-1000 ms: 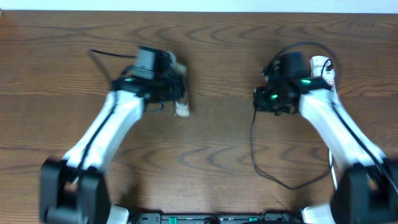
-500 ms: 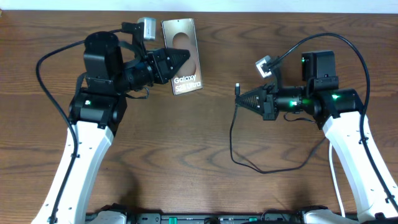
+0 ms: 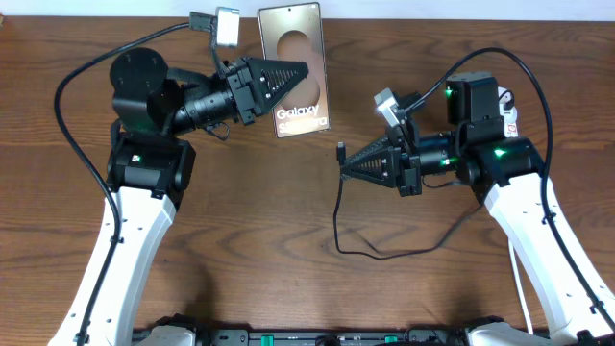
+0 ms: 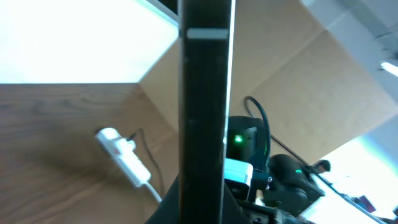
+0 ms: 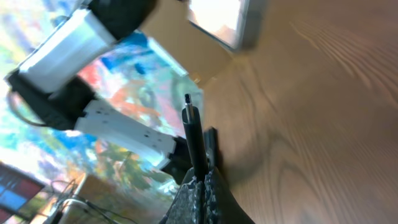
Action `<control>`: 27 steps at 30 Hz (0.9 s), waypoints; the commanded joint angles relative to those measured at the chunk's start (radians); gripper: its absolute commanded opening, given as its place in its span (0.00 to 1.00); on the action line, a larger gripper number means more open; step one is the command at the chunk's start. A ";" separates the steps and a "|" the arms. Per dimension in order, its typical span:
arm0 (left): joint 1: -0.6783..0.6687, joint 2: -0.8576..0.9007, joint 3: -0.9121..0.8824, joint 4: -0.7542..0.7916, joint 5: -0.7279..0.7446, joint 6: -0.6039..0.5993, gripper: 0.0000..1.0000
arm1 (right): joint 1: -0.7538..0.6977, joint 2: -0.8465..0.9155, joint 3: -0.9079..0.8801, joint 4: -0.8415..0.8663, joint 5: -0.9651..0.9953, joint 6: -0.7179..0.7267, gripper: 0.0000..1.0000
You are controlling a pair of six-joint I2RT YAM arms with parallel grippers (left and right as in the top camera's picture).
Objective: Plug charger to phone and switch on socket
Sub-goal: 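Raise the phone and cable plug toward each other, plug pointing up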
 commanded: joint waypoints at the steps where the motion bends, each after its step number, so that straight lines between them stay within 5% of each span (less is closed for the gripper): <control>1: -0.005 -0.011 0.018 0.033 0.078 -0.075 0.07 | 0.019 0.014 0.008 0.049 -0.123 0.033 0.01; 13: -0.024 -0.012 0.018 0.033 -0.050 -0.330 0.07 | 0.054 0.019 0.008 0.101 -0.116 0.219 0.01; 27: -0.083 0.057 0.012 -0.030 -0.058 -0.167 0.07 | 0.104 0.020 -0.024 0.024 -0.023 0.217 0.01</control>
